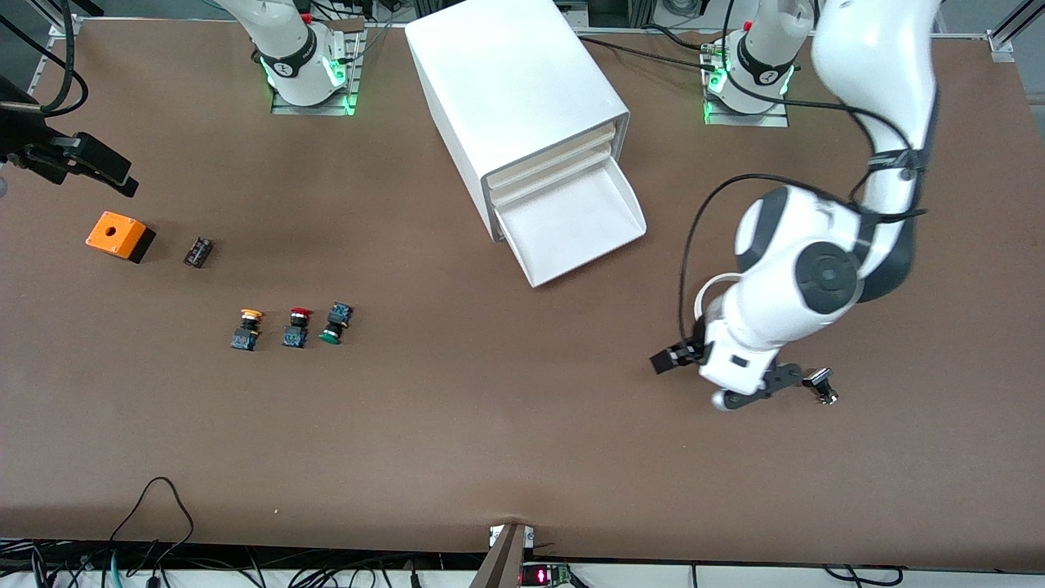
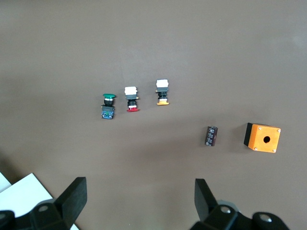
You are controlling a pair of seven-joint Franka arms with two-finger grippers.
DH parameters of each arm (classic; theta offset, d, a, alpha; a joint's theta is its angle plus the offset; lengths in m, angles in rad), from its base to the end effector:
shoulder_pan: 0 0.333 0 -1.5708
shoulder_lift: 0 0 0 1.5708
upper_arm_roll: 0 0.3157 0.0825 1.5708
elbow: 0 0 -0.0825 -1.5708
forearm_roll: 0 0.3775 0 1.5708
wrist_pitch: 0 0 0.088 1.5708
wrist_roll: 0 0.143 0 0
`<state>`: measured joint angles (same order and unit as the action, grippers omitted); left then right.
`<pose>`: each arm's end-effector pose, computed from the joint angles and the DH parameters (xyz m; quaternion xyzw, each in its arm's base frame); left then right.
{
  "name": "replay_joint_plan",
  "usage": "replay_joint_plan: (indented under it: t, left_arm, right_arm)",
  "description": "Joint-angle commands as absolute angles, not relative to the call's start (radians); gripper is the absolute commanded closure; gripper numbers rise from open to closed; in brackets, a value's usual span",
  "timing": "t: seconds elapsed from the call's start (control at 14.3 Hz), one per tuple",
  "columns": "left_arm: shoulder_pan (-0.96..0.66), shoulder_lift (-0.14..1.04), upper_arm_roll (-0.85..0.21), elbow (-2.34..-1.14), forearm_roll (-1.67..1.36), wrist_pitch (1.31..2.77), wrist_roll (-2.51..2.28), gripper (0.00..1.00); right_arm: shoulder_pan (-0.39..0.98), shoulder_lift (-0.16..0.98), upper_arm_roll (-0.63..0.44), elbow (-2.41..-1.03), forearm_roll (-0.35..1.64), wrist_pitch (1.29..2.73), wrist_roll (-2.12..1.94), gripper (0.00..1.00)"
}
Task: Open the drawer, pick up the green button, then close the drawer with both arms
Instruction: 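Push the open drawer front into the cabinet with the left gripper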
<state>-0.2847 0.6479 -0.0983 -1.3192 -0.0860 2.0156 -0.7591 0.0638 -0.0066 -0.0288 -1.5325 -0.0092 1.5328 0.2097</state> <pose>0.6808 -0.2674 0.3292 0.9741 0.2140 -0.0156 0.0715 0.5425 0.0176 0.6062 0.9962 -0.0874 0.0040 0.0040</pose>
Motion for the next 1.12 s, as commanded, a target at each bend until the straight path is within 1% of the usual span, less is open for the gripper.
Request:
replay_joint_plan:
  t: [0.0,0.21,0.35,0.56,0.7,1.05]
  left_arm:
    - [-0.344,0.678,-0.09,-1.348,-0.075,2.028,-0.873,0.0]
    - [-0.393,0.687,-0.092,-1.416,-0.097,2.034,-0.884,0.01]
    - [-0.399,0.689,-0.101,-1.448,-0.095,2.033,-0.868,0.01]
    - [-0.396,0.689,-0.101,-1.453,-0.087,2.033,-0.836,0.01]
    - [-0.4,0.693,-0.101,-1.451,-0.081,2.043,-0.836,0.01]
    - [-0.416,0.71,-0.101,-1.465,-0.081,2.089,-0.841,0.01]
  right_arm:
    - [0.077,-0.014,-0.037,-1.536,-0.003,1.523,0.212,0.01]
    - [0.065,-0.014,-0.037,-1.536,-0.003,1.523,0.209,0.01]
    - [0.028,-0.009,-0.028,-1.536,-0.002,1.525,0.207,0.01]
    - [-0.003,-0.008,-0.022,-1.536,-0.002,1.525,0.204,0.01]
    - [-0.029,-0.009,0.014,-1.536,-0.002,1.523,0.204,0.01]
    - [-0.029,-0.006,0.018,-1.536,-0.005,1.522,0.195,0.01]
